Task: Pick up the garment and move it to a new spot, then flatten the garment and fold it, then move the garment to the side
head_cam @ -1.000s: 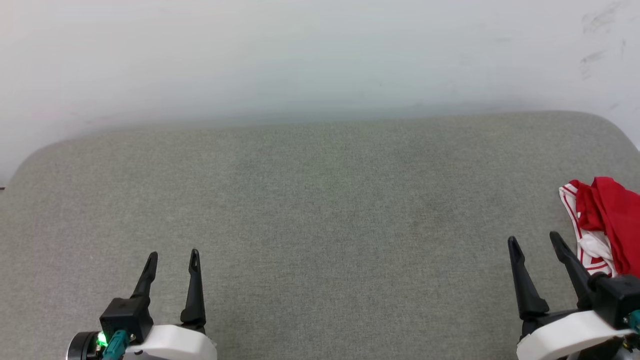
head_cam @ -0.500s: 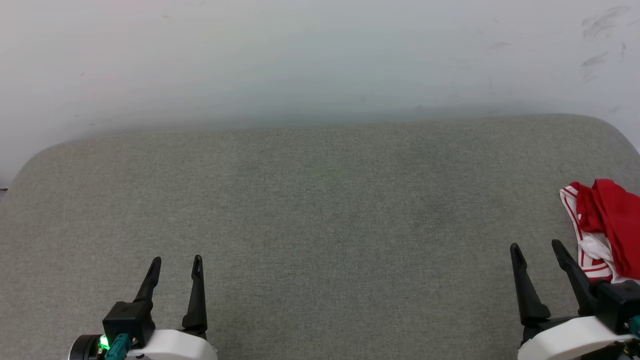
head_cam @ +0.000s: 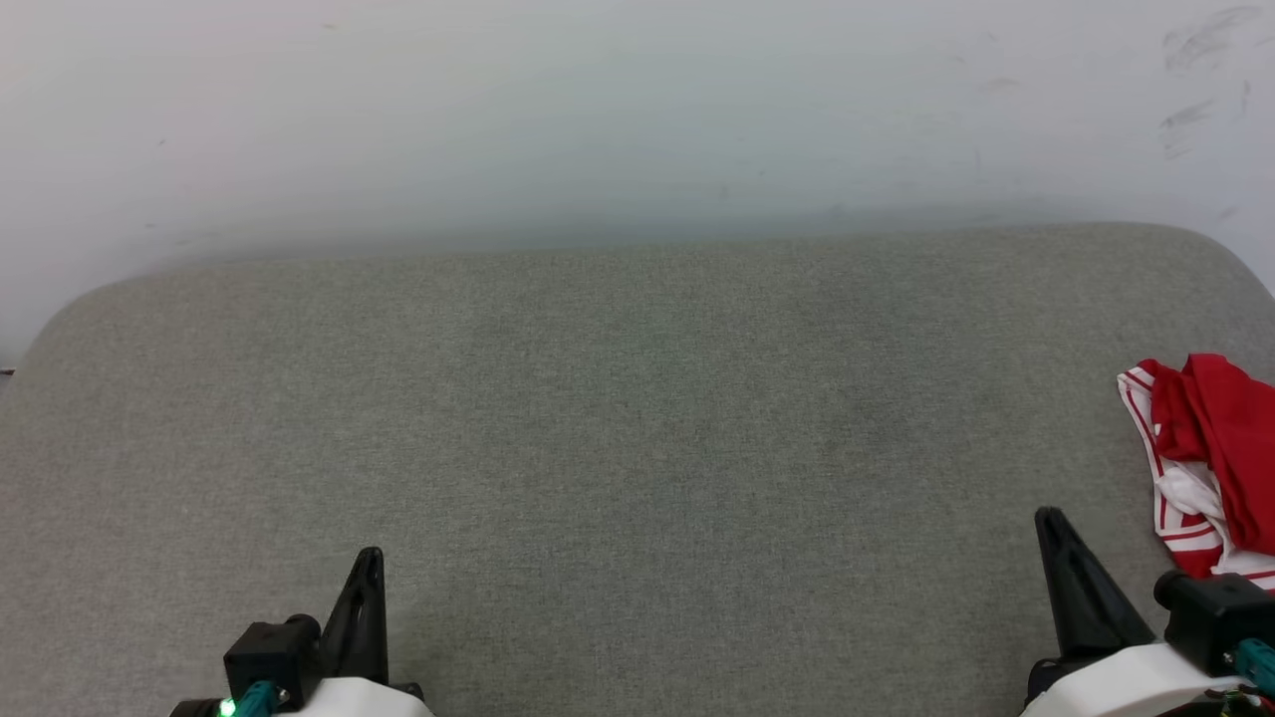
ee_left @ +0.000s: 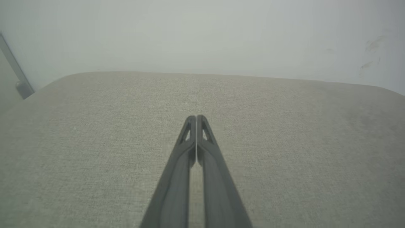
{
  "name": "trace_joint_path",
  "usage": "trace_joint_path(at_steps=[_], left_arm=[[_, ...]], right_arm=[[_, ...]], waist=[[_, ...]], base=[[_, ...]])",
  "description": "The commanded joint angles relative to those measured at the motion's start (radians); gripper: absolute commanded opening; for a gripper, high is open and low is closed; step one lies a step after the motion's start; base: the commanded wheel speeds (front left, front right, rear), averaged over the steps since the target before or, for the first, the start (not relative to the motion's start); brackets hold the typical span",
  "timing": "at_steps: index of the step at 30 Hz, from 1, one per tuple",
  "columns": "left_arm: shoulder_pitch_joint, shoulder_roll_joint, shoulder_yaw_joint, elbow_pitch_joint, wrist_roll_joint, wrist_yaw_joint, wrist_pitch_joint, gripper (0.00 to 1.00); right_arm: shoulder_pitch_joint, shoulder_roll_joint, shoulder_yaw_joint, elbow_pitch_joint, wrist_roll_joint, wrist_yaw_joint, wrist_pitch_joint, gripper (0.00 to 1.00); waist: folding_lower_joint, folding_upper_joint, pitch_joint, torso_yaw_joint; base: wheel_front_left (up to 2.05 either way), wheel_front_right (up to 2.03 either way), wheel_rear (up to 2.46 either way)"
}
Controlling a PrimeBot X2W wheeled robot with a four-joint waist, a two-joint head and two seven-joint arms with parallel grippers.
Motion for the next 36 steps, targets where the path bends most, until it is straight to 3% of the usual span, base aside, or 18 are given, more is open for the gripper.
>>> trace_joint_path(at_steps=[1, 13, 36], left_arm=[[-0.011, 0.002, 0.010, -0.011, -0.029, -0.008, 0.006, 0.00], [-0.042, -0.027, 0.064, 0.015, -0.268, -0.062, 0.069, 0.00], [-0.082, -0.072, 0.139, 0.045, -0.581, -0.136, 0.154, 0.00]], right_arm=[[-0.006, 0.000, 0.002, -0.008, 0.035, 0.000, -0.003, 0.00], [-0.054, -0.014, 0.007, 0.062, 0.325, 0.000, 0.004, 0.00], [-0.112, -0.024, 0.007, 0.152, 0.697, 0.000, 0.015, 0.00]], waist=[[0.0000, -0.0001, 0.000, 0.000], [0.0000, -0.0001, 0.000, 0.005], [0.0000, -0.0001, 0.000, 0.012]], base=[[0.00, 0.00, 0.00], [0.00, 0.00, 0.00], [0.00, 0.00, 0.00]])
